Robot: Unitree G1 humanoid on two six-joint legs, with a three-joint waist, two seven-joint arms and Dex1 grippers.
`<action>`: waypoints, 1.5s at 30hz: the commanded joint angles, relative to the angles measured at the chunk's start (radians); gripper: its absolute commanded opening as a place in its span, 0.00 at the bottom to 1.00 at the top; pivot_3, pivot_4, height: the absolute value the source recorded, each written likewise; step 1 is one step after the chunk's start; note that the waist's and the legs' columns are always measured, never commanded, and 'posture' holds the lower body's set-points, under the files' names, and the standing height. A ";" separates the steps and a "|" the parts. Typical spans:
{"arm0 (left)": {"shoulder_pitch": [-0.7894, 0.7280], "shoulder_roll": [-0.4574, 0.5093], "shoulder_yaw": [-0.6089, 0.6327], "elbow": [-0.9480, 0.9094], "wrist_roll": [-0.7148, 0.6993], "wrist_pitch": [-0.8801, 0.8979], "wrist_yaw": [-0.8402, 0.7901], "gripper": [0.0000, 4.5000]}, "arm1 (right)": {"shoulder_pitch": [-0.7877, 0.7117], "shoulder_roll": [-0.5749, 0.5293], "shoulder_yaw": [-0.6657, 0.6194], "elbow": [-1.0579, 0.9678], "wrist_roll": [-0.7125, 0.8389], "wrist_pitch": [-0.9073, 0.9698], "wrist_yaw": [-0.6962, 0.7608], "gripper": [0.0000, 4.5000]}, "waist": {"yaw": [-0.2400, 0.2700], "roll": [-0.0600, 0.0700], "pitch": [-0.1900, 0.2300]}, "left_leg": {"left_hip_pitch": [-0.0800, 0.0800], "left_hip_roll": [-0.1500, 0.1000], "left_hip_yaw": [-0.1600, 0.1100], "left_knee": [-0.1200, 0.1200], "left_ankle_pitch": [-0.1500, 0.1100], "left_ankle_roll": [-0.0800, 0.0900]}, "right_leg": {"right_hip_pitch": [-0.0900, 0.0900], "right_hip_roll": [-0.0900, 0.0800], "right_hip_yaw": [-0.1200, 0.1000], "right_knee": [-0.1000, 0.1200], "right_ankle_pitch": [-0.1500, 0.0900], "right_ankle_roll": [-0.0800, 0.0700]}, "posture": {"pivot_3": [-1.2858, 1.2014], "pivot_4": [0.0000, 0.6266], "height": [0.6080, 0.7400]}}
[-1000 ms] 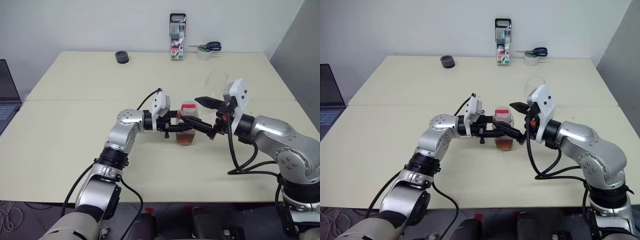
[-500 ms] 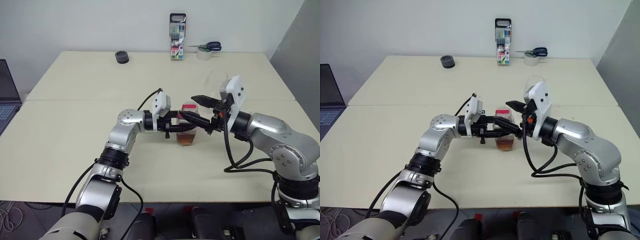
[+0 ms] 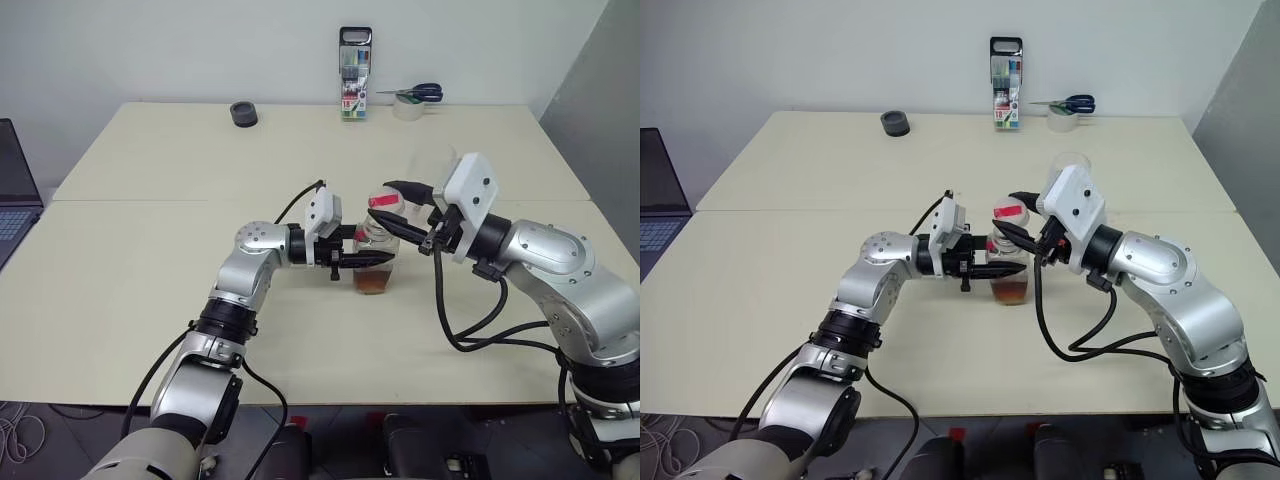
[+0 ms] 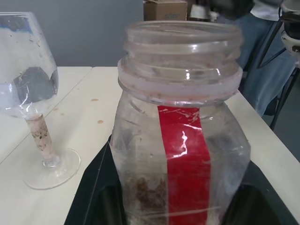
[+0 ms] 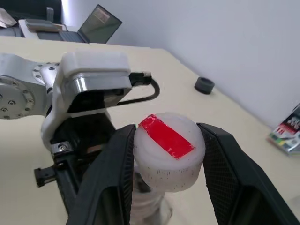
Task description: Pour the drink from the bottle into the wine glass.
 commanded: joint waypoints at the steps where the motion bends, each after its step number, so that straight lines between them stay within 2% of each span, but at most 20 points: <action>1: -0.006 -0.001 0.009 -0.052 -0.017 -0.004 0.008 0.39 | 0.009 0.039 -0.103 -0.055 0.077 0.028 -0.035 0.38 | 0.000 0.000 0.000 | 0.000 0.000 0.000 0.000 0.000 0.000 | 0.000 0.000 0.000 0.000 0.000 0.000 | 0.52 0.24 1.00; 4: -0.002 0.009 0.024 -0.047 -0.015 -0.006 0.029 0.39 | 0.042 0.059 -0.243 -0.067 0.192 0.136 -0.101 0.38 | 0.004 0.000 0.000 | 0.000 0.000 0.000 0.000 0.000 0.000 | 0.000 0.000 0.000 0.000 0.000 0.000 | 0.52 0.24 1.00; 6: -0.003 0.023 0.042 -0.036 -0.012 -0.012 0.053 0.39 | 0.124 0.069 -0.324 -0.077 0.267 0.205 -0.134 0.38 | 0.010 0.000 0.000 | 0.000 0.000 0.000 0.000 0.000 0.000 | 0.000 -0.001 0.000 0.000 0.000 0.000 | 0.52 0.24 1.00; 9: -0.014 0.049 0.087 -0.023 -0.020 -0.004 0.106 0.39 | 0.272 0.129 -0.385 -0.057 0.252 0.201 -0.220 0.38 | 0.017 -0.001 0.000 | 0.000 0.000 0.000 0.000 0.000 0.000 | 0.000 0.000 0.000 0.000 0.000 0.000 | 0.52 0.24 1.00; 13: -0.015 0.089 0.132 -0.009 -0.021 -0.001 0.151 0.39 | 0.413 0.135 -0.298 -0.005 0.111 0.128 -0.247 0.38 | 0.014 0.000 0.000 | 0.001 0.000 0.002 0.000 0.000 0.000 | 0.000 0.000 0.002 0.001 0.000 0.000 | 0.52 0.24 1.00; 16: -0.019 0.132 0.174 0.024 -0.008 -0.017 0.196 0.39 | 0.465 0.179 -0.220 0.117 0.013 0.060 -0.272 0.38 | 0.010 0.000 0.000 | 0.002 0.000 0.002 0.000 0.000 0.000 | 0.001 0.001 0.002 0.002 0.000 0.000 | 0.52 0.24 1.00; 20: -0.022 0.197 0.230 0.069 0.002 -0.041 0.260 0.39 | 0.484 0.189 -0.131 0.262 -0.098 -0.029 -0.253 0.38 | 0.002 0.000 0.000 | 0.003 0.001 0.002 -0.001 0.000 0.000 | 0.001 0.002 0.002 0.003 0.000 0.000 | 0.52 0.24 1.00; 25: -0.020 0.230 0.266 0.087 0.000 -0.047 0.304 0.39 | 0.480 0.157 -0.091 0.330 -0.123 -0.016 -0.183 0.38 | 0.000 -0.002 -0.002 | 0.004 0.001 0.001 0.000 0.000 0.000 | 0.002 0.002 0.002 0.003 0.000 0.000 | 0.52 0.24 1.00; 32: -0.012 0.255 0.304 0.120 0.024 -0.074 0.415 0.39 | 0.454 0.127 -0.125 0.323 -0.054 0.120 -0.112 0.90 | 0.000 -0.005 -0.003 | 0.005 0.001 0.001 0.000 0.000 0.000 | 0.002 0.002 0.002 0.004 0.000 0.000 | 0.52 0.24 1.00; 34: -0.017 0.260 0.316 0.147 0.034 -0.089 0.456 0.39 | 0.444 0.123 -0.154 0.312 -0.026 0.147 -0.100 1.00 | 0.001 -0.006 -0.004 | 0.005 0.001 0.001 0.000 0.000 0.000 | 0.002 0.002 0.002 0.004 0.000 0.000 | 0.52 0.24 1.00; 40: -0.065 0.295 0.371 0.311 0.083 -0.173 0.650 0.39 | 0.407 -0.091 -0.052 0.232 -0.191 -0.038 0.026 1.00 | 0.007 -0.006 -0.004 | 0.004 0.000 0.001 0.000 0.000 0.000 | 0.002 0.001 0.001 0.003 0.000 0.000 | 0.52 0.24 1.00; 42: -0.081 0.303 0.391 0.359 0.074 -0.179 0.680 0.39 | 0.365 -0.096 -0.043 0.206 -0.185 -0.052 0.045 1.00 | 0.006 -0.006 -0.003 | 0.003 0.000 0.001 0.000 0.000 0.000 | 0.001 0.001 0.001 0.003 0.000 0.000 | 0.52 0.24 1.00; 45: -0.092 0.315 0.412 0.419 0.076 -0.191 0.710 0.39 | 0.282 -0.044 -0.034 0.160 -0.125 -0.021 0.066 1.00 | 0.004 -0.006 -0.003 | 0.003 0.001 0.000 0.000 0.000 0.000 | 0.001 0.001 0.001 0.004 0.000 0.000 | 0.52 0.24 1.00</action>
